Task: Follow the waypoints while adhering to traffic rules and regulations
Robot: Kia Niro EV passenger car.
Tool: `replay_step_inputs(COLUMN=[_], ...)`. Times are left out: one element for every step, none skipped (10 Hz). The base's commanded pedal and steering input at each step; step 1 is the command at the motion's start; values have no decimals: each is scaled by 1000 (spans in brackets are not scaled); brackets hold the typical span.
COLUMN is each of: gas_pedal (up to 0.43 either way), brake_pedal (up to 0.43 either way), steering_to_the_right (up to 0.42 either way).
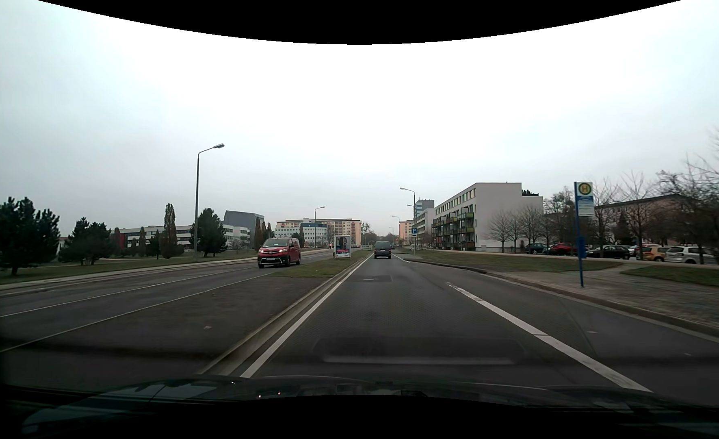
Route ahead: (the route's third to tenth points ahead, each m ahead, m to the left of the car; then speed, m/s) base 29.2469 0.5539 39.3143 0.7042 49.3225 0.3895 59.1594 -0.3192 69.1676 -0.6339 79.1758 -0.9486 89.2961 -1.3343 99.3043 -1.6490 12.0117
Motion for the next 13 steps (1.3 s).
replay_step_inputs(gas_pedal=[138, 138, 138, 138, 138, 138, 138, 138, 138, 138, 138, 138, 138], brake_pedal=[0, 0, 0, 0, 0, 0, 0, 0, 0, 0, 0, 0, 0], steering_to_the_right=[-1, -1, -1, -1, -1, -1, 1, 3, 3, 3, 3, 3, 3])
